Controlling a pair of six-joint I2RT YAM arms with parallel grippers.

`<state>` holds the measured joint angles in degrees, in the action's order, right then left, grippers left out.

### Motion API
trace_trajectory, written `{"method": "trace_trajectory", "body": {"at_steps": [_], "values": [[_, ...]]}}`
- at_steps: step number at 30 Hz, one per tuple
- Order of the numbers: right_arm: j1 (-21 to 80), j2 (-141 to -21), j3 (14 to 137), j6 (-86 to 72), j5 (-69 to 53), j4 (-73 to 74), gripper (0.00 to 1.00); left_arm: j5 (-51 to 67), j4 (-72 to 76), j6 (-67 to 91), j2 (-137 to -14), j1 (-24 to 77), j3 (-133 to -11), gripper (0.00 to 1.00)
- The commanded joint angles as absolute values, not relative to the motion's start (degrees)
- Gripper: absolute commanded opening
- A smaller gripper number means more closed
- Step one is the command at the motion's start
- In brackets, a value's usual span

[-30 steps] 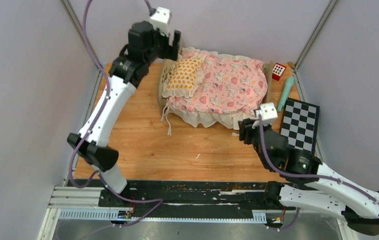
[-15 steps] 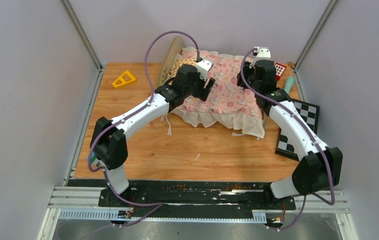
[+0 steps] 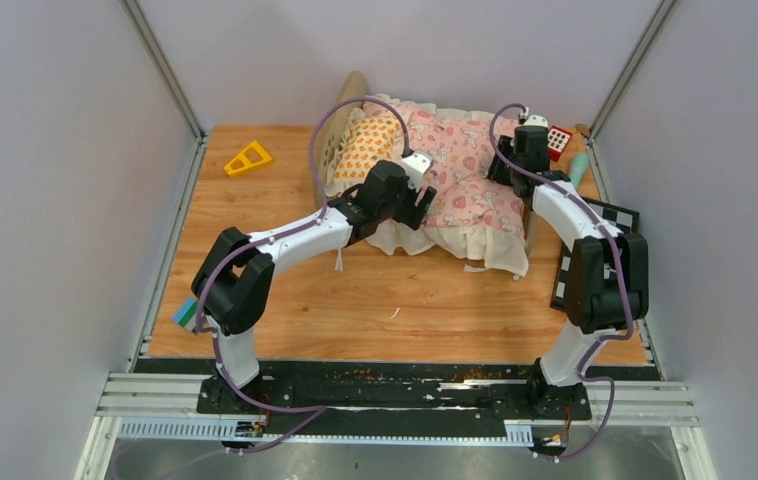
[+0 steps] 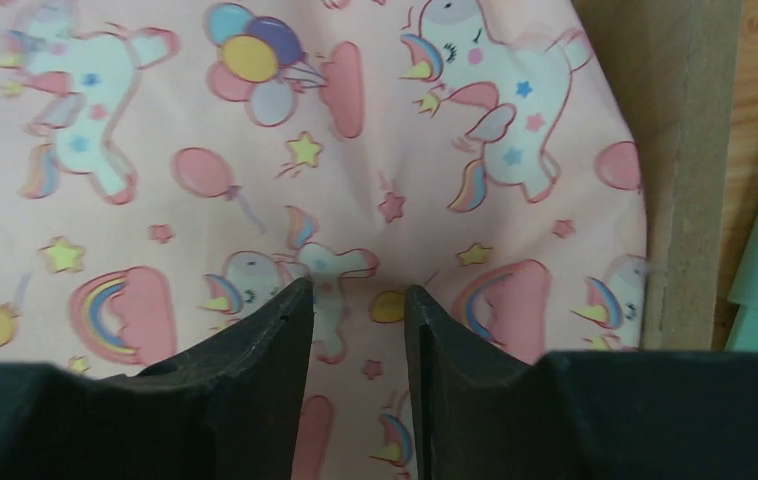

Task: Set up the pet bed
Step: Adjust the mattress on the bed frame.

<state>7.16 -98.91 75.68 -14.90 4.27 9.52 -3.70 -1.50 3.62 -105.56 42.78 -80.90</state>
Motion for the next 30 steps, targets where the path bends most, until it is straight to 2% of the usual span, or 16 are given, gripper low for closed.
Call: {"method": "trace_trajectory", "body": {"at_steps": [1, 8, 12, 21, 25, 30], "values": [[6.97, -97.78, 75.56, -16.81, 5.79, 11.46, 0.40, -3.31, 3.83, 5.84, -103.68, 42.98, -76.14, 0.83], [7.10, -83.79, 67.62, -15.95, 4.35, 11.52, 0.48, -3.14, 3.88, 6.09, -103.02, 42.98, -75.70, 0.85], [9.05, -76.53, 63.10, -16.31, 2.95, 12.76, 0.49, -2.59, 3.22, 6.17, -102.57, 43.02, -77.28, 0.87], [12.04, -72.03, 48.39, -20.35, 1.93, 12.87, 0.09, -0.43, 3.12, 7.50, -99.08, 43.15, -77.36, 0.90], [12.04, -70.54, 46.73, -21.68, 2.72, 14.41, 0.05, 0.51, 2.61, 8.12, -96.96, 43.15, -77.58, 0.91], [11.98, -67.19, 52.64, -20.70, 5.82, 13.23, 0.09, 0.91, 0.74, 8.22, -92.91, 43.17, -78.60, 0.92]]}}
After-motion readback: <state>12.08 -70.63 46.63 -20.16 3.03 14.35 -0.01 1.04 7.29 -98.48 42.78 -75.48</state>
